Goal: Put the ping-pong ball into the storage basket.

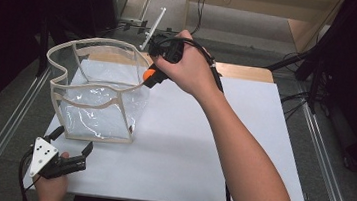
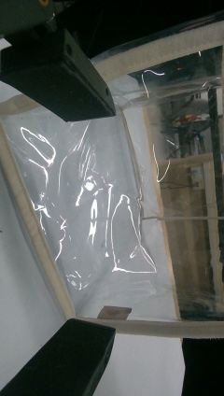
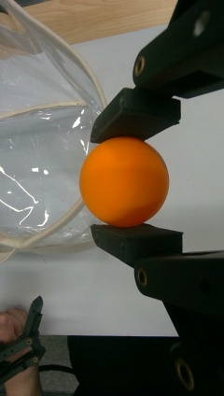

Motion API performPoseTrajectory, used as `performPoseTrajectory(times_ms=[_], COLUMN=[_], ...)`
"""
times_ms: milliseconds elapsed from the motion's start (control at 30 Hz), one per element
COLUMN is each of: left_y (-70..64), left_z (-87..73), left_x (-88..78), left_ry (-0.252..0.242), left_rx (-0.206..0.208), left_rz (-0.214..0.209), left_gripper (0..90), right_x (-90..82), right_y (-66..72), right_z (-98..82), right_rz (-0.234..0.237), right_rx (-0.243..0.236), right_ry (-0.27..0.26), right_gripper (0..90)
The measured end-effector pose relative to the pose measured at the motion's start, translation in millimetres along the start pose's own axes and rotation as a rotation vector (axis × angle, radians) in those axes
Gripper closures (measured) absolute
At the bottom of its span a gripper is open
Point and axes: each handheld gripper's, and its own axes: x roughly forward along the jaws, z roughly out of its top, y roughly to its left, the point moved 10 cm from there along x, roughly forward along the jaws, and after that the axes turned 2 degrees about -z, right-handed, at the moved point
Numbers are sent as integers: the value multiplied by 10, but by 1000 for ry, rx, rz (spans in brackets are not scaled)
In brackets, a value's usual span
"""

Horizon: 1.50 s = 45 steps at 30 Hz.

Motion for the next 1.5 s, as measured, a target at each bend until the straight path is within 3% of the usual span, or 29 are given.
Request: performPoseTrajectory(times_ms=[1500], left_y=[3], left_z=[5], left_x=[-2], left_ry=[-5], left_rx=[-6], left_rz=[-6], left_gripper=[0], right_x=[85], right_y=[-34], right_z=[240], right_rz=[-9], right_rx=[-4], right_ry=[12], right_gripper=[480])
